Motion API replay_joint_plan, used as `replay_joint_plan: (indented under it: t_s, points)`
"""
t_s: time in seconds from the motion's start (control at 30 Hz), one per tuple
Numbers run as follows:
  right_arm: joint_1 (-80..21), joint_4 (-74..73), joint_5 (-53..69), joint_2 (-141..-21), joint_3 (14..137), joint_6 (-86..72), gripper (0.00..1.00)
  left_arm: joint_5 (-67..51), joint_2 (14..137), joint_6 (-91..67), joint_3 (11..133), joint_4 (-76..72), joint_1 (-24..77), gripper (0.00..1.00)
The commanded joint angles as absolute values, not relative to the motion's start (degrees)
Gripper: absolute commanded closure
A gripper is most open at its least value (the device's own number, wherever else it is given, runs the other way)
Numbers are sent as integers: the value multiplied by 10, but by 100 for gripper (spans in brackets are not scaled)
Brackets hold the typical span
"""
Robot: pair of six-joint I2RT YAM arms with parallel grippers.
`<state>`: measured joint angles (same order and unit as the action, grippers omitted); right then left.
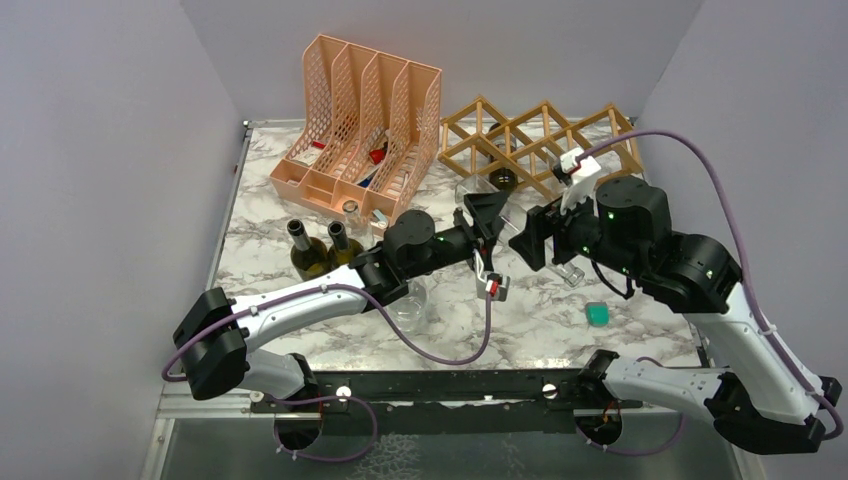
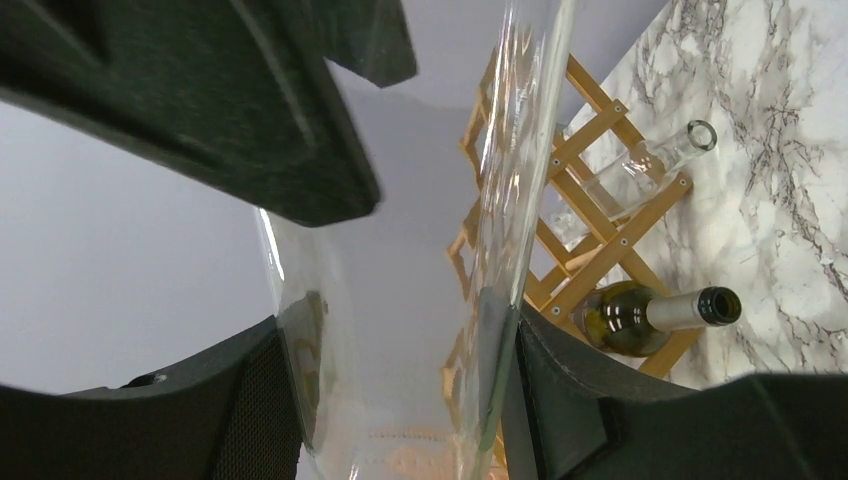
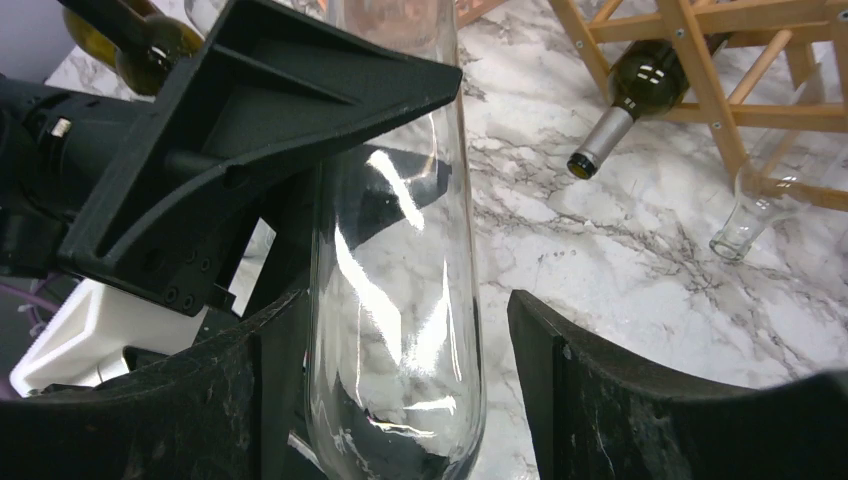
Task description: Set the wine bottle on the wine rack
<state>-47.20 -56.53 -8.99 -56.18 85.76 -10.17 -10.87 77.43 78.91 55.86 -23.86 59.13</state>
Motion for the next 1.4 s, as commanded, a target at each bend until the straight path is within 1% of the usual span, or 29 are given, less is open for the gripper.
replay_joint_plan:
  t_s: [0.0, 0.1, 0.27, 0.3, 0.37, 0.47, 0.5, 0.53, 0.57, 0.6, 0.63, 0.67, 0.87, 1.07, 1.2, 1.27, 1.37]
  points:
    - [-474, -571, -52, -549, 831, -102, 26, -131, 755, 818, 572, -271, 596, 100]
    - [-474, -574, -51, -546, 816, -109, 28, -126, 757, 824, 571, -269, 597, 100]
    - [-475, -579, -57, -543, 795, -120, 36, -122, 760, 826, 572, -266, 597, 100]
    - [-475, -579, -60, -542, 792, -123, 40, -121, 760, 825, 572, -265, 597, 100]
    - [-474, -576, -68, -541, 787, -128, 53, -117, 760, 824, 573, -263, 597, 100]
    - [-474, -567, -81, -539, 785, -138, 81, -110, 761, 810, 577, -261, 596, 99]
    - [-475, -562, -89, -537, 785, -140, 88, -107, 762, 805, 578, -261, 597, 84]
    - [-474, -559, -98, -536, 786, -143, 93, -105, 762, 800, 578, -261, 597, 59]
    - [-474, -556, -111, -535, 789, -147, 97, -104, 763, 794, 577, -261, 597, 33]
    - [-474, -550, -123, -535, 790, -151, 98, -103, 762, 787, 576, -261, 597, 21]
    - [-474, -545, -137, -534, 792, -154, 99, -102, 762, 779, 576, -261, 597, 5]
    - [-474, -538, -150, -534, 793, -158, 99, -101, 763, 771, 575, -261, 597, 2]
    - [-474, -512, -267, -580, 828, -197, 99, -98, 757, 747, 562, -261, 598, 1]
    - [-471, -451, -303, -646, 854, -172, 99, -87, 735, 684, 565, -261, 598, 1]
    - [-439, -429, -287, -677, 857, -165, 99, -57, 714, 624, 585, -244, 598, 1]
    - [-402, -409, -239, -681, 844, -164, 99, -39, 700, 572, 598, -225, 596, 1]
    - [-342, -382, -184, -686, 817, -162, 99, -12, 680, 523, 587, -213, 597, 1]
